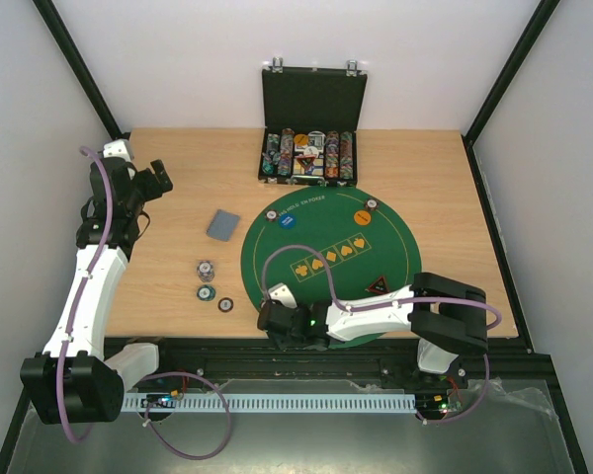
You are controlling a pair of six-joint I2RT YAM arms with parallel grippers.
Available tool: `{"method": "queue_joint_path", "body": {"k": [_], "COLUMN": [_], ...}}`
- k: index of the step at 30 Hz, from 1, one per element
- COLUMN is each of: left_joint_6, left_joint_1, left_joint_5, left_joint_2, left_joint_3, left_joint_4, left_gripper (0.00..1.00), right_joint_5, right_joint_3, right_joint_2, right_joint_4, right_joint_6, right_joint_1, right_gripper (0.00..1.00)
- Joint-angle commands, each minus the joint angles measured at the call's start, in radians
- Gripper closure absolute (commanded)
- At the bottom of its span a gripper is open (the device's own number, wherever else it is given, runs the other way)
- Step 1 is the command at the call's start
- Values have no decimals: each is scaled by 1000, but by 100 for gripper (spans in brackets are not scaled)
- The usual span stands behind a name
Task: Distribute texas hold em gaming equipment
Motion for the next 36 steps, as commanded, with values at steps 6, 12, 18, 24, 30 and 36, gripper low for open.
{"method": "queue_joint_path", "body": {"k": [6,12,18,24,30,36], "left_joint_6": [13,14,13,13,14,13], "left_joint_1": [3,3,3,3,3,3], "left_joint_5": [-9,-4,-3,-1,-1,0], "left_joint_2": [-6,-6,-8,-8,-8,-7], "left_joint_3": [-5,-6,-6,-6,-6,-7], "left_joint_4": [9,11,11,11,11,11], "left_gripper": [1,1,1,1,0,1], "right_joint_5": [12,28,49,110,139,173], "right_joint_3": [-17,-7,18,39,49,58], "right_joint_2": [-41,-27,-7,23,27,41], "right_joint_4": [-125,-142,-154,-206,-214,-227], "right_joint_6": [6,2,1,37,67,89], "right_joint_1": [14,24,29,28,29,29], "right_gripper": [28,19,16,16,16,19]}}
